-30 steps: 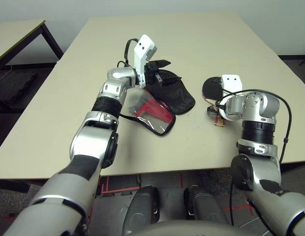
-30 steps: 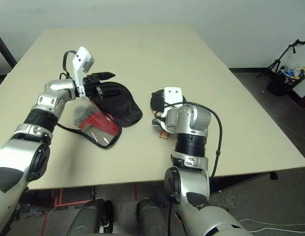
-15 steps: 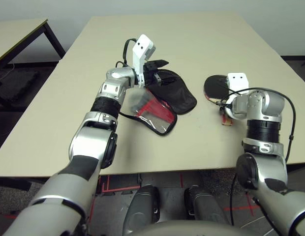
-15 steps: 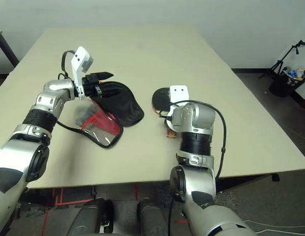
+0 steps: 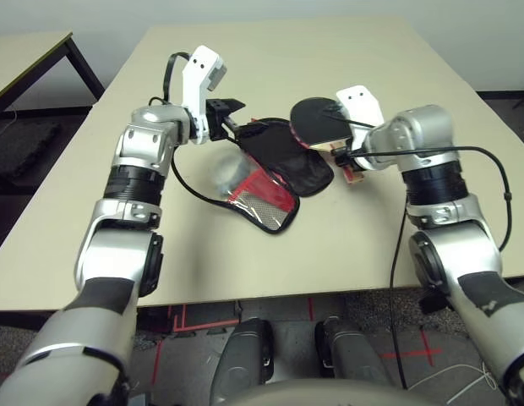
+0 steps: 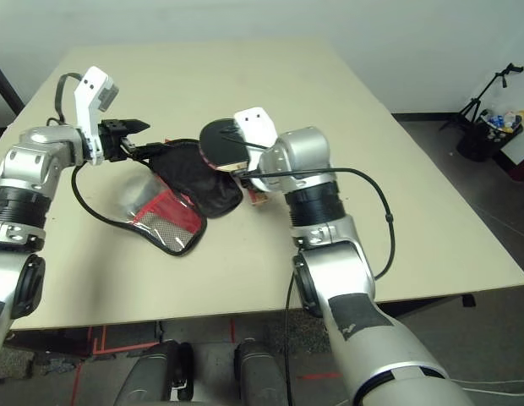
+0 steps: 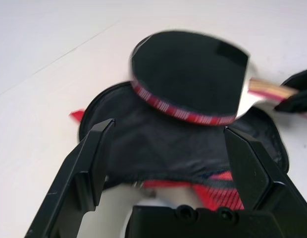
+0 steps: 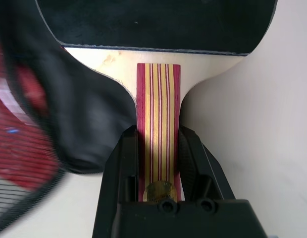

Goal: Store the ping-pong paddle in its case and zip it.

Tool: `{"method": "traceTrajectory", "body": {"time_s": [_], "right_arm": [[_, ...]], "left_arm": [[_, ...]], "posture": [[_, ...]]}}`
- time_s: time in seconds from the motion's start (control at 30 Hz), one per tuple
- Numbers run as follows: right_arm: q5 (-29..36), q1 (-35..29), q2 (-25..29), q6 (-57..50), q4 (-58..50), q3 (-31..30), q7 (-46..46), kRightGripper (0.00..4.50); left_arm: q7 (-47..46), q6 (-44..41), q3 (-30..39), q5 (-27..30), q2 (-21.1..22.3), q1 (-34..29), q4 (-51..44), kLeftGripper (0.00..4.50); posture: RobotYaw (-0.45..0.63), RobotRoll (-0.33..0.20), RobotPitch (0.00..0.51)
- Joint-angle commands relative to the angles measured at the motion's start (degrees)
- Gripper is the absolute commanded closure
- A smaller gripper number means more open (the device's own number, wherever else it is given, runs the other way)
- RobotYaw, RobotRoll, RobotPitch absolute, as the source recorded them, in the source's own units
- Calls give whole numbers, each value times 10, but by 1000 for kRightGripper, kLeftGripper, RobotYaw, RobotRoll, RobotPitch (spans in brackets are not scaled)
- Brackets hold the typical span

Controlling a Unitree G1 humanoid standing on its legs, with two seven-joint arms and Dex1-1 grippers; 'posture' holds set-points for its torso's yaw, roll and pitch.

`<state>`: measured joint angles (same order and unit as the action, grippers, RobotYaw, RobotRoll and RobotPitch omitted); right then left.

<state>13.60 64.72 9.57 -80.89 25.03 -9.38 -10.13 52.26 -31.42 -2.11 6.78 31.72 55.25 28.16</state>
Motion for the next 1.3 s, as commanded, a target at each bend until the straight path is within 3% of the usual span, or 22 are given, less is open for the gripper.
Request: {"method": "traceTrajectory", "body": {"time_s": [0.03,0.27,0.57,1.27,1.3], "right_arm": [[-20,32,-17,73,66,-28,-32,3395],[-62,71,-43,182,216,-40,-74,3395],[-103,85,-54,248,304,-29,-97,3395],[-123,88,-55,227,302,4,-101,3395],[-122,87,-55,221,298,5,-102,2644]], "left_arm": [[-20,-32,17,9,15,-23,-45,0],[-55,-67,42,25,28,-57,-103,0],[-76,-94,51,41,33,-80,-137,0],[-89,-47,45,39,23,-35,-74,0],[-94,-41,50,40,22,-30,-66,0]], "posture": [[187,0,62],[262,0,69],[280,0,82],[236,0,87],[232,0,86]]}}
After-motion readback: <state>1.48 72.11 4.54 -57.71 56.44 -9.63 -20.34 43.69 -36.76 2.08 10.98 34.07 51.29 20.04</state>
